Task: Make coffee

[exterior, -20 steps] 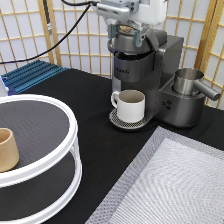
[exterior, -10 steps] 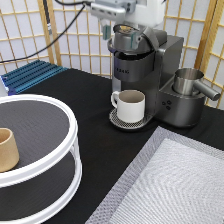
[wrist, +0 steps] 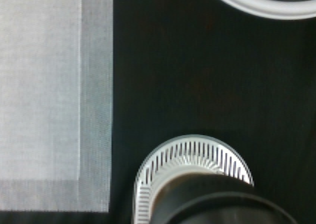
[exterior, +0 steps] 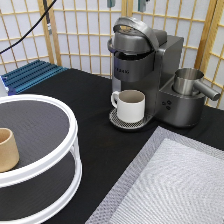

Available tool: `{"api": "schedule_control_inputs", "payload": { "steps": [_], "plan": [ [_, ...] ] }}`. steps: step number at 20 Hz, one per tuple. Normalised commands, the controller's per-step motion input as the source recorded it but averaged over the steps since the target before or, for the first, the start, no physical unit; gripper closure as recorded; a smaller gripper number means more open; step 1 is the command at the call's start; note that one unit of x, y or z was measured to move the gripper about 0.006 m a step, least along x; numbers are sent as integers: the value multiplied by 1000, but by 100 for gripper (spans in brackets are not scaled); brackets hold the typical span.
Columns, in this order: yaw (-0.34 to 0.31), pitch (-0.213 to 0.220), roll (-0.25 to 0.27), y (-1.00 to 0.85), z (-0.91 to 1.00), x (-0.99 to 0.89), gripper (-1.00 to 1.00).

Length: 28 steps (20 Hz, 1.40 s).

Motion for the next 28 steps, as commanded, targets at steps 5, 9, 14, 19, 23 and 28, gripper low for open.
{"api": "schedule_control_inputs", "payload": {
  "steps": [5, 9, 14, 19, 23, 28],
  "plan": [
    [4, -23, -86, 21, -204, -29, -100],
    [0, -37, -104, -6, -336, -106, -100],
    [-1, -40, -136, 67, -397, -35, -100],
    [0, -39, -146, 66, -347, -13, -100],
    [0, -21, -143, 0, -486, 29, -100],
    [0, 0, -103, -57, -399, 139, -100]
  ]
}}
